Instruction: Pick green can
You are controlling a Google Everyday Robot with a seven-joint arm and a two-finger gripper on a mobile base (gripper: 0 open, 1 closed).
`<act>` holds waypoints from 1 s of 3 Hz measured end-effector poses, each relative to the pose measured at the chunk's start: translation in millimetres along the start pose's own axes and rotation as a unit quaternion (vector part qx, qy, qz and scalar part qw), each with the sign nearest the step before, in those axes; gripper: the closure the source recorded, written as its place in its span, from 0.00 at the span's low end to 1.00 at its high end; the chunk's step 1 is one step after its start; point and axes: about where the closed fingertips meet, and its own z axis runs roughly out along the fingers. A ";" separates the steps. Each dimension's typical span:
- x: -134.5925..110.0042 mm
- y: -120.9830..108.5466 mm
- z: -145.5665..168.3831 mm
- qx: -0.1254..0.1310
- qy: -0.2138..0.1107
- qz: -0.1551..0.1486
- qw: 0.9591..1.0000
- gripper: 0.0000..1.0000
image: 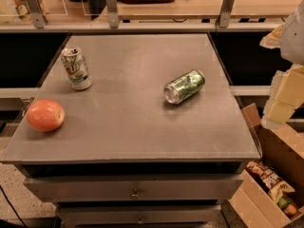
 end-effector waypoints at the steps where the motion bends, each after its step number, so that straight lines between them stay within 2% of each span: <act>1: 0.0 0.0 0.0 0.000 0.000 0.000 1.000 0.00; 2: -7.6 -0.4 1.8 0.008 0.003 -0.015 1.000 0.00; 3: -19.1 -15.6 21.4 0.002 0.020 -0.048 0.999 0.00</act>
Offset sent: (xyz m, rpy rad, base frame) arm 0.0058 0.0158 -0.0058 -0.0408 -0.0209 0.0565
